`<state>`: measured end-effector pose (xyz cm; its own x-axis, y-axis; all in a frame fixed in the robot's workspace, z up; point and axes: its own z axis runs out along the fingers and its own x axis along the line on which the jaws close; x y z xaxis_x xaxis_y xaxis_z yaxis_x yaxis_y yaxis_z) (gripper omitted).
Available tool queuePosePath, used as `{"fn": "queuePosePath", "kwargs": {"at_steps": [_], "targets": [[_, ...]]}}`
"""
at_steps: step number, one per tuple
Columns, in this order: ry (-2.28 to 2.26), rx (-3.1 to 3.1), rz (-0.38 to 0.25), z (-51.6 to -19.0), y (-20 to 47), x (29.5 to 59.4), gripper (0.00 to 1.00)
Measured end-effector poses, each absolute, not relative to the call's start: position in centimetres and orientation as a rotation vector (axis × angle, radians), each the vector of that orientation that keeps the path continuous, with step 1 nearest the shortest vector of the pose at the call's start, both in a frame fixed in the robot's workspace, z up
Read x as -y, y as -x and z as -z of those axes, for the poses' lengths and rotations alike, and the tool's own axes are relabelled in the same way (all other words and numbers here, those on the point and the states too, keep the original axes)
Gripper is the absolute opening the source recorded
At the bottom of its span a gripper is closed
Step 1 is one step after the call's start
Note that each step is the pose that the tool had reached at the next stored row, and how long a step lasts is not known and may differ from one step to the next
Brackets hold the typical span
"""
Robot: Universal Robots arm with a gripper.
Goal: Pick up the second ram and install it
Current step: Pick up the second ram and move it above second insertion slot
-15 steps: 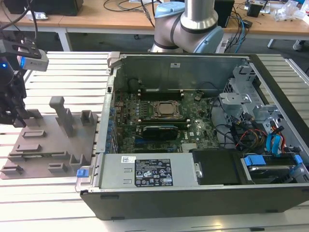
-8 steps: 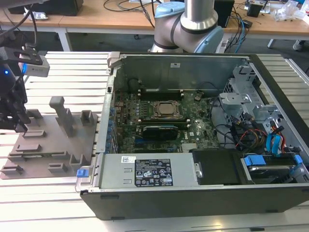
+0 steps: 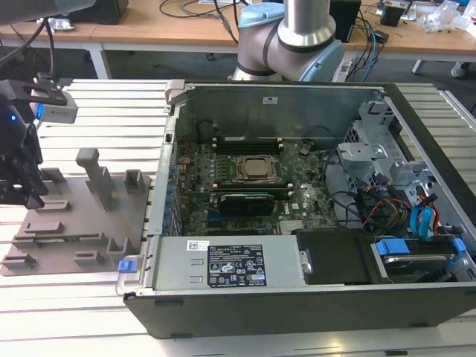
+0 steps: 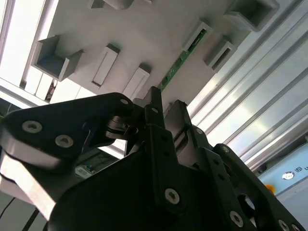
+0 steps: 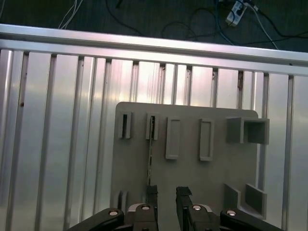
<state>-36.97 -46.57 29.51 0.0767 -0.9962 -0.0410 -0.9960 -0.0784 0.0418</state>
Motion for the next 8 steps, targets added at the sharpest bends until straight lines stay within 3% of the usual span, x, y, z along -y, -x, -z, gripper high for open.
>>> {"fn": "queuePosePath", "kwargs": {"at_steps": [8], "targets": [[-2.303, 2.131, 0.092, -28.87, 36.97, 46.75, 0.30]]}}
